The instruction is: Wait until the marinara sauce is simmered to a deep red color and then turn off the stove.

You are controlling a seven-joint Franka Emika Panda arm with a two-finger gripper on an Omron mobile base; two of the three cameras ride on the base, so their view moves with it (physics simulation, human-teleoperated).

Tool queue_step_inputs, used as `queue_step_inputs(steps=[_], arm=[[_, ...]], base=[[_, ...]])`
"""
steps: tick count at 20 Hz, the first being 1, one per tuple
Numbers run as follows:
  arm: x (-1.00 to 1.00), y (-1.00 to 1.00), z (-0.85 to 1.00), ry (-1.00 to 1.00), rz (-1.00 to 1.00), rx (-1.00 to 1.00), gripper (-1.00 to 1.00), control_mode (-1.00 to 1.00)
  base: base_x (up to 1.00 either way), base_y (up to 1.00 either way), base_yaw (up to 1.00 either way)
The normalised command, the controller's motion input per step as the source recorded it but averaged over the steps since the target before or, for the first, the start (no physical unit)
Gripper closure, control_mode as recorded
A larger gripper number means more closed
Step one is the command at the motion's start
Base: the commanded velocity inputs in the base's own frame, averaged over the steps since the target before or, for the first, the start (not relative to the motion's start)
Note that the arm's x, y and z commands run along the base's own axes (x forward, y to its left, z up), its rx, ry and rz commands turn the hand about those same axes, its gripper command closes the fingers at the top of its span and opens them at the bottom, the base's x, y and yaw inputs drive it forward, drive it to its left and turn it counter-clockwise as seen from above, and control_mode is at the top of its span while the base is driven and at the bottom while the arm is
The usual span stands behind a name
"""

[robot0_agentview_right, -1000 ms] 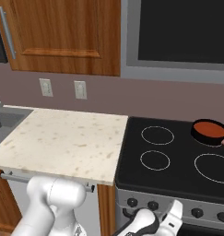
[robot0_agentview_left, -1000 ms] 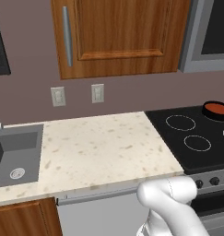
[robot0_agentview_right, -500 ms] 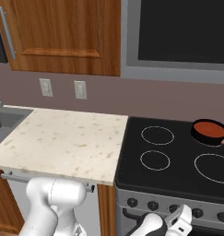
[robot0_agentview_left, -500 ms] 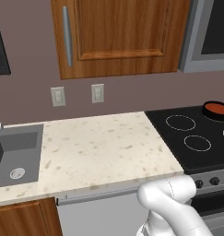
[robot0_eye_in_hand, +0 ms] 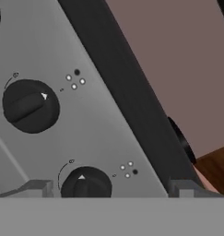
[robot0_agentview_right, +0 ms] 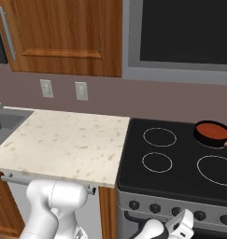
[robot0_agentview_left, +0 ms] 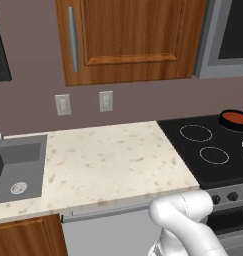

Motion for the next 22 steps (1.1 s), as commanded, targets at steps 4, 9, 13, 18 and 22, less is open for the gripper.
queue_step_inputs(steps=[4, 9, 13, 18, 22], arm=[[0.01, 0.18, 0.00, 0.00, 0.00, 0.00, -1.00, -1.00], [0.06, 0.03, 0.00, 0.00, 0.00, 0.00, -1.00, -1.00], [0.07, 0.00, 0.00, 0.00, 0.00, 0.00, -1.00, -1.00], [0.04, -0.07, -0.08, 0.00, 0.00, 0.00, -1.00, -1.00], [0.06, -0.04, -0.08, 0.00, 0.00, 0.00, -1.00, -1.00]], base=[[0.00, 0.00, 0.00], [0.00, 0.00, 0.00], [0.00, 0.00, 0.00], [0.00, 0.00, 0.00], [0.00, 0.00, 0.00]])
